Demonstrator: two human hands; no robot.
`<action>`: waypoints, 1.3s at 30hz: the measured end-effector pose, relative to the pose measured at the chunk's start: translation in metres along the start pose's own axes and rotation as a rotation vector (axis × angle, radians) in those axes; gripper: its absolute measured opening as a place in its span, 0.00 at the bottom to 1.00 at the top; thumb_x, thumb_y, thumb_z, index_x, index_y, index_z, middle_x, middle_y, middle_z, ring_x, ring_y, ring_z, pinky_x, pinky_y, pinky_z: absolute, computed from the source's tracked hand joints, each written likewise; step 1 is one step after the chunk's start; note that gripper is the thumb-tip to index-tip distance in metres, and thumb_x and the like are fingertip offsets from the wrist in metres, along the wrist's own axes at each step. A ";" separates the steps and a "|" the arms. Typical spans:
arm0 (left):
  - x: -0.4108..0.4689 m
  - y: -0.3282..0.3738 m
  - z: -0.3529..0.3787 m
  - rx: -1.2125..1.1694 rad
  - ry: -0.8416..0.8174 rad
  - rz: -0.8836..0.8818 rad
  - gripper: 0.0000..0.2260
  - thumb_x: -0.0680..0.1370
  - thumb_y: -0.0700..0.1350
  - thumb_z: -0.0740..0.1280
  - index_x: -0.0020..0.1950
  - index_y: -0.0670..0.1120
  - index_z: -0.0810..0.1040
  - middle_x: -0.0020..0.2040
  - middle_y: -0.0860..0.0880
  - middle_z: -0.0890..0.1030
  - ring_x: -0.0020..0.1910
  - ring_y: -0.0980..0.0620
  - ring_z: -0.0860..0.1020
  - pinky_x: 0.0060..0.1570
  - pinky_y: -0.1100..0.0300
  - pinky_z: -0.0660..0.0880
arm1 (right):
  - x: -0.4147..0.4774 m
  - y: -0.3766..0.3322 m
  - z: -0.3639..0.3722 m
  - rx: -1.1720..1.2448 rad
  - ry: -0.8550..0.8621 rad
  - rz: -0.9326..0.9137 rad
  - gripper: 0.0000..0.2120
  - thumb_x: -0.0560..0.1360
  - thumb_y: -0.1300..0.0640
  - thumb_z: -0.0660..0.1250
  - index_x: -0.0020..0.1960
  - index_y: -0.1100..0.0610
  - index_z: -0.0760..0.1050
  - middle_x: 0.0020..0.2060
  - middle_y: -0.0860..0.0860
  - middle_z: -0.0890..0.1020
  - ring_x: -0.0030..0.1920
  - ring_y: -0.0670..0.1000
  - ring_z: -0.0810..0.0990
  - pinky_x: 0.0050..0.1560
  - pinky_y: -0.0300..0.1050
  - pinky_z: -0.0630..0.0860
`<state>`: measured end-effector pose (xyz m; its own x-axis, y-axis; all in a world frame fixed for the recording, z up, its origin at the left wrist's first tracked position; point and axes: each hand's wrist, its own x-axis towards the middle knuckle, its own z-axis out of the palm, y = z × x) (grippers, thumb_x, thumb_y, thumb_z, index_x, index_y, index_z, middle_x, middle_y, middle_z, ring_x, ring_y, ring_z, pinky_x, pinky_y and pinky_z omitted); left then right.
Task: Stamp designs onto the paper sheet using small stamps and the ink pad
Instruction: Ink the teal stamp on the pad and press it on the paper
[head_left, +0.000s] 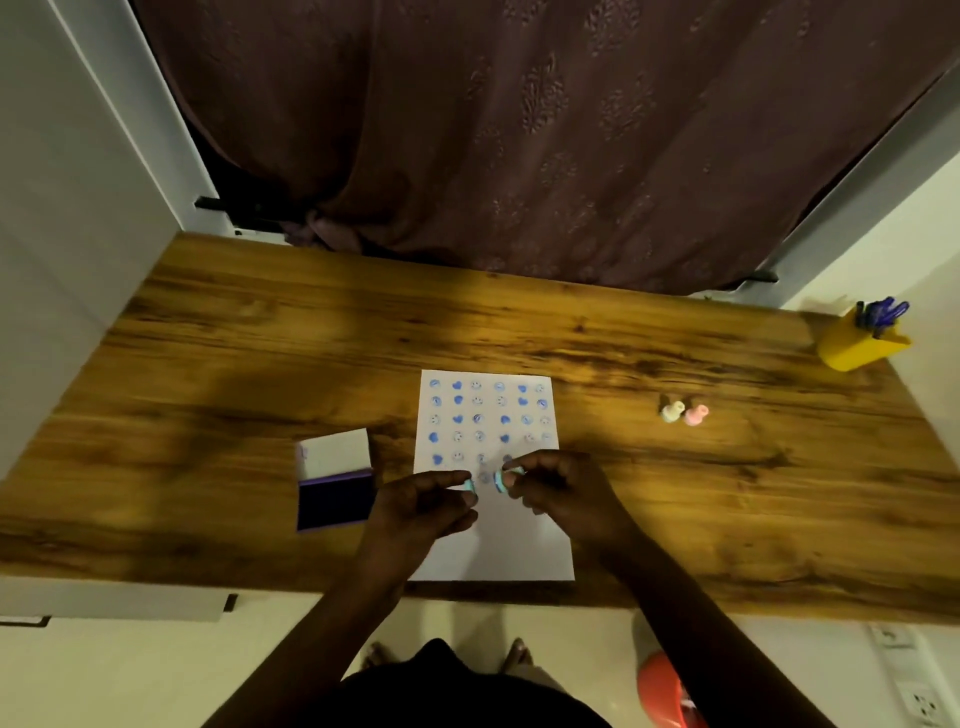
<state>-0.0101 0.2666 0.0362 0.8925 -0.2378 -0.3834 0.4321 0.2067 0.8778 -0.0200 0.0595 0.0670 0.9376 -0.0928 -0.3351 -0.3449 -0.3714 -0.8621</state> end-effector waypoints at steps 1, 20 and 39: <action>-0.001 -0.002 0.007 0.006 -0.024 -0.001 0.21 0.75 0.32 0.74 0.54 0.59 0.84 0.51 0.53 0.89 0.50 0.49 0.88 0.42 0.58 0.85 | -0.006 0.003 -0.003 -0.006 -0.012 -0.011 0.10 0.75 0.54 0.75 0.54 0.56 0.84 0.46 0.48 0.87 0.43 0.46 0.84 0.41 0.36 0.80; 0.001 -0.018 0.082 0.110 -0.070 -0.045 0.14 0.74 0.30 0.74 0.59 0.39 0.85 0.56 0.41 0.87 0.55 0.41 0.86 0.53 0.48 0.85 | -0.023 0.046 -0.071 0.088 -0.094 -0.122 0.11 0.73 0.63 0.76 0.55 0.59 0.84 0.49 0.48 0.88 0.51 0.45 0.87 0.51 0.35 0.81; 0.016 -0.026 0.143 0.169 -0.045 0.079 0.20 0.71 0.32 0.78 0.53 0.57 0.88 0.51 0.50 0.90 0.53 0.49 0.88 0.51 0.54 0.85 | -0.006 0.054 -0.138 0.015 -0.150 -0.099 0.07 0.74 0.45 0.74 0.49 0.46 0.86 0.45 0.43 0.88 0.47 0.43 0.86 0.46 0.36 0.81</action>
<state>-0.0253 0.1213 0.0483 0.9147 -0.2697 -0.3011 0.3293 0.0653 0.9420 -0.0380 -0.0872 0.0749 0.9503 0.0825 -0.3003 -0.2530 -0.3580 -0.8988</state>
